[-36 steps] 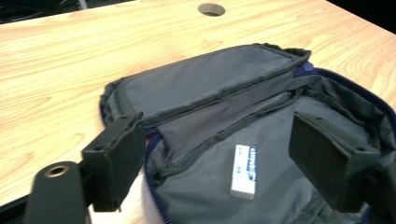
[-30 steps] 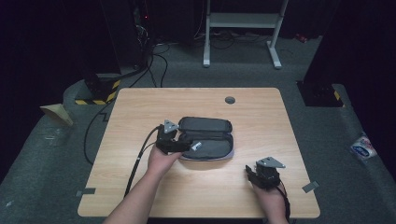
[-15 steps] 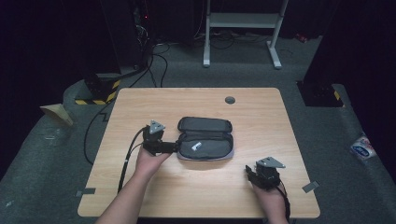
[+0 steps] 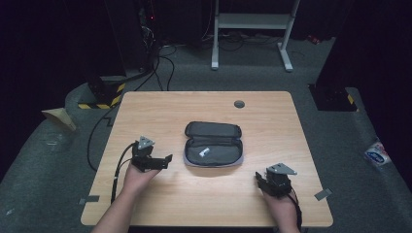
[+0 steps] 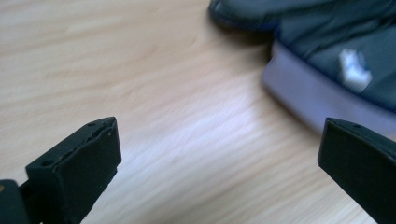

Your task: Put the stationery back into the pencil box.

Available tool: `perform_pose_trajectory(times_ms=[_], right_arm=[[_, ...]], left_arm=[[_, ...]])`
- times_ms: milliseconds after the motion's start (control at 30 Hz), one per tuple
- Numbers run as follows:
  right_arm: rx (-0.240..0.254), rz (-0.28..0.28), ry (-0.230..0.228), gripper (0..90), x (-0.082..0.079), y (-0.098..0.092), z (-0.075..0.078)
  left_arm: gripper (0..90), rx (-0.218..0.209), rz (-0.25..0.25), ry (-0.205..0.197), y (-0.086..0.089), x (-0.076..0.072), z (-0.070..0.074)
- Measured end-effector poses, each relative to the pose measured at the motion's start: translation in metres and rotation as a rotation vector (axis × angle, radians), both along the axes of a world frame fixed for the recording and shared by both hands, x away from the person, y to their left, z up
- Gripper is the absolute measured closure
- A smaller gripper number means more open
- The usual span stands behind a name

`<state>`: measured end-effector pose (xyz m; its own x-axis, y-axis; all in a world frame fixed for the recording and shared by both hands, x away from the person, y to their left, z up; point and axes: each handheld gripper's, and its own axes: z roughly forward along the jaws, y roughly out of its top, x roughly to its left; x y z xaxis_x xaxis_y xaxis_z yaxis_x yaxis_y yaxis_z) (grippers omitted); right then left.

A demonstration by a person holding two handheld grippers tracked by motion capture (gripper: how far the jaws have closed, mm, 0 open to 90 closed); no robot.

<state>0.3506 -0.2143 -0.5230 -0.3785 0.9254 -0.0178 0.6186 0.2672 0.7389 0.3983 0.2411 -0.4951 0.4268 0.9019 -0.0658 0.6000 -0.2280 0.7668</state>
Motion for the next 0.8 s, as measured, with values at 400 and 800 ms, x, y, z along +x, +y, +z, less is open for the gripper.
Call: perform_pose_trajectory(times_ms=[400,800], right_arm=[[0.002,-0.003,0.001,50.6,-0.001,0.000,0.000],[0.002,-0.002,0.003,47.7,-0.001,0.000,0.000]], left_arm=[[1.7,0.099,0.005,0.043,0.041,-0.051,-0.036],[6.5,0.095,0.027,0.032,0.029,-0.062,-0.035]])
